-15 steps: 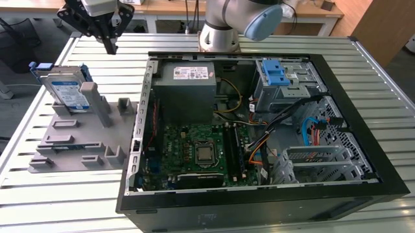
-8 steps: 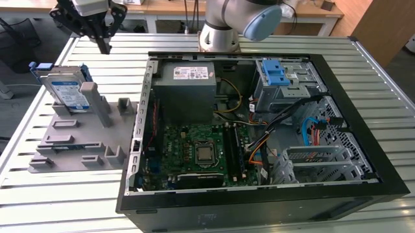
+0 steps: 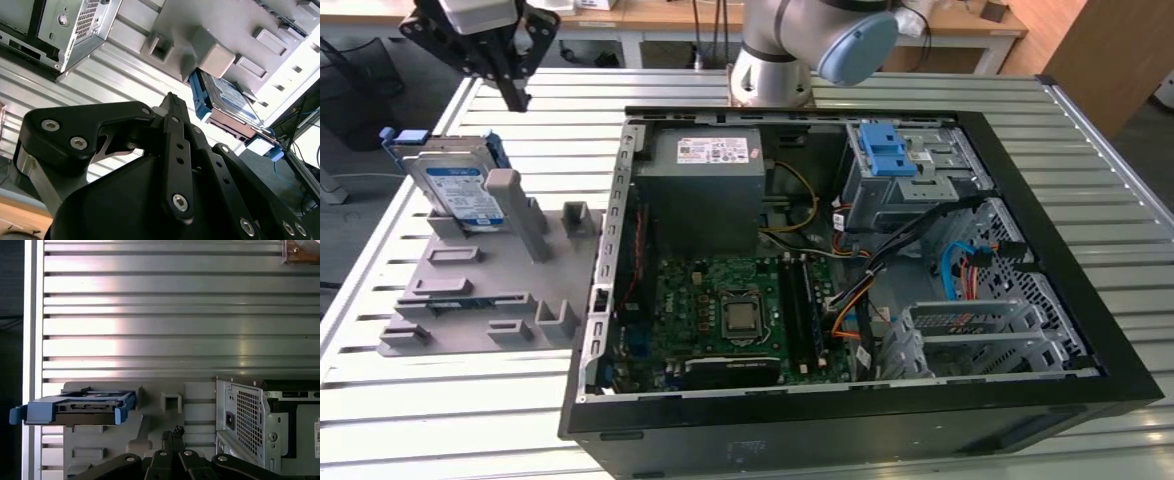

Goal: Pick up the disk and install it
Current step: 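Reach for the disk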

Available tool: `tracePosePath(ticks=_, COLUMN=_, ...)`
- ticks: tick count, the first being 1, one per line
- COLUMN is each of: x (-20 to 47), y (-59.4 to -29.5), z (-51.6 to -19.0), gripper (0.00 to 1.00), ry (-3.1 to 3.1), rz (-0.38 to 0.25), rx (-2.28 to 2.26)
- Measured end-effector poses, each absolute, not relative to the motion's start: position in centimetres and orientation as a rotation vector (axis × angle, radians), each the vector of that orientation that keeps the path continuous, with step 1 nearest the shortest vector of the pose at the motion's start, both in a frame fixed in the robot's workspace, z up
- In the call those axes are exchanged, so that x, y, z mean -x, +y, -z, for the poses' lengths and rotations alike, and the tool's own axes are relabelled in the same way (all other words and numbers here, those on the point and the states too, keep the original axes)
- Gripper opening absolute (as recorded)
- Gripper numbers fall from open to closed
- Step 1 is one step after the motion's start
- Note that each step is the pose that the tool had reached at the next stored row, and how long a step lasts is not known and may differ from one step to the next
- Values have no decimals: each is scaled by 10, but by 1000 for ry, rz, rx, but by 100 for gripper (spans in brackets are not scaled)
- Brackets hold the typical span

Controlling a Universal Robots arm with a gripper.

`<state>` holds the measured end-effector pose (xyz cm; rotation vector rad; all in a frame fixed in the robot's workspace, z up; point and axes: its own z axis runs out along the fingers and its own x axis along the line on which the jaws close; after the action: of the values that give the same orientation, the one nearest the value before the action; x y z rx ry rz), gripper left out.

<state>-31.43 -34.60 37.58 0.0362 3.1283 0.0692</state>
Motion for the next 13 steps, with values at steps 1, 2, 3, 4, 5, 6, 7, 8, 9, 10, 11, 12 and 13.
tracePosePath(ticks=1, x=317, y=-346, z=-375, gripper=11, ry=3129, rz=-69, rx=-36)
tracePosePath(ticks=2, x=319, y=-345, z=-375, gripper=11, ry=3129, rz=-69, rx=-36)
tracePosePath(ticks=3, x=321, y=-345, z=-375, gripper=11, ry=3129, rz=-69, rx=-36)
tracePosePath(ticks=4, x=323, y=-345, z=-374, gripper=11, ry=3130, rz=-69, rx=-36)
tracePosePath(ticks=5, x=325, y=-344, z=-374, gripper=11, ry=3130, rz=-69, rx=-36)
tracePosePath(ticks=6, x=327, y=-344, z=-374, gripper=11, ry=3130, rz=-69, rx=-36)
tracePosePath(ticks=7, x=329, y=-344, z=-373, gripper=11, ry=3130, rz=-69, rx=-36)
tracePosePath(ticks=8, x=331, y=-343, z=-373, gripper=11, ry=3131, rz=-69, rx=-36)
tracePosePath(ticks=9, x=333, y=-343, z=-372, gripper=11, ry=3131, rz=-69, rx=-36)
tracePosePath(ticks=10, x=336, y=-343, z=-372, gripper=11, ry=3131, rz=-69, rx=-36)
tracePosePath(ticks=11, x=338, y=-343, z=-372, gripper=11, ry=3131, rz=-69, rx=-36)
tracePosePath(ticks=12, x=340, y=-343, z=-371, gripper=11, ry=3131, rz=-69, rx=-36)
tracePosePath(ticks=13, x=341, y=-343, z=-371, gripper=11, ry=3131, rz=-69, rx=-36)
